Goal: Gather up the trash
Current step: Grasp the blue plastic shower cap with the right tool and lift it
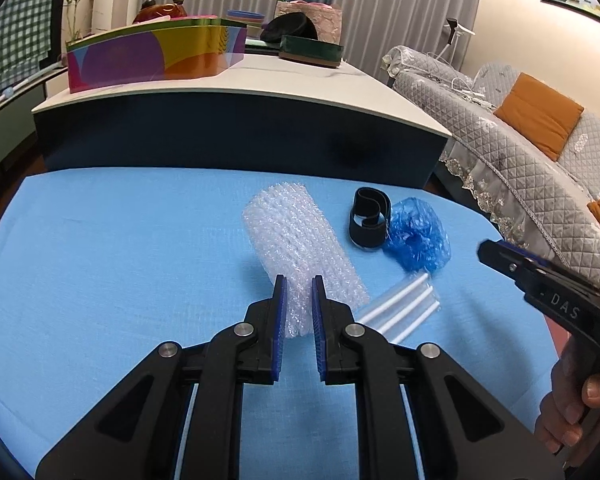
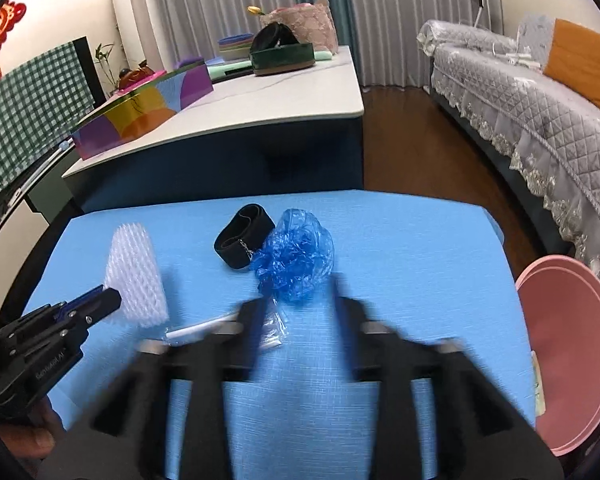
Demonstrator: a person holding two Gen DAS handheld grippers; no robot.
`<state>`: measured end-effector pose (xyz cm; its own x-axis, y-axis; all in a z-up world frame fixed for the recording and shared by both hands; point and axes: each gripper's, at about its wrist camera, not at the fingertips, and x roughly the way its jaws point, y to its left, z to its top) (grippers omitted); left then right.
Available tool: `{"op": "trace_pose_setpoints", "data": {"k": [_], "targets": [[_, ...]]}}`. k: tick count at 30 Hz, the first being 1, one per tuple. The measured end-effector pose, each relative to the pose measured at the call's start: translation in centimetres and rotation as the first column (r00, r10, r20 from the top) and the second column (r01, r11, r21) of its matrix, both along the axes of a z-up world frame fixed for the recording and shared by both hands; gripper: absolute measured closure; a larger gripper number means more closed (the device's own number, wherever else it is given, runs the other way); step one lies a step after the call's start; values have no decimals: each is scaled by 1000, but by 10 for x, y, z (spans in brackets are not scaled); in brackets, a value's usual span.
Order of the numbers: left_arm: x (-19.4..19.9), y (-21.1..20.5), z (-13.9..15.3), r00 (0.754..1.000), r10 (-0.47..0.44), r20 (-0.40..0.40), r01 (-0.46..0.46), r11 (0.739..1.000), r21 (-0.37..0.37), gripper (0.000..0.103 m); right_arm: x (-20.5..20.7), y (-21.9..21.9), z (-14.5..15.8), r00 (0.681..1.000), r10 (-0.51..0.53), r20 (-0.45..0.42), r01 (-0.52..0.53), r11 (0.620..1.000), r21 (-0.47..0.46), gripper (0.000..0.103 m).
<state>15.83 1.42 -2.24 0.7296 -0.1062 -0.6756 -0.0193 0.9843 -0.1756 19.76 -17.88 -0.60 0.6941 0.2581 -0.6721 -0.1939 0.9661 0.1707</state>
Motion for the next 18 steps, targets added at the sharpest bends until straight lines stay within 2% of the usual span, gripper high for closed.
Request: {"op": "trace_pose_setpoints", "data": {"k": [1, 10, 15, 18], "targets": [[0, 0, -1, 1000, -3, -2, 3, 1000, 1, 91, 0, 1, -1, 1000, -3, 9, 4, 1000, -9, 49], [6, 11, -6, 1000, 11, -6, -11, 1000, 12, 91, 31, 6, -24, 999, -8, -52, 8, 1000, 11, 49], [11, 17, -12, 1000, 20, -18, -20, 1000, 10, 91, 50, 9, -42, 993, -14, -114, 19, 999, 40, 48], [13, 19, -14, 1000, 21, -21, -20, 1000, 9, 91, 54, 13, -44, 993, -2, -118, 6, 999, 37, 55]]}}
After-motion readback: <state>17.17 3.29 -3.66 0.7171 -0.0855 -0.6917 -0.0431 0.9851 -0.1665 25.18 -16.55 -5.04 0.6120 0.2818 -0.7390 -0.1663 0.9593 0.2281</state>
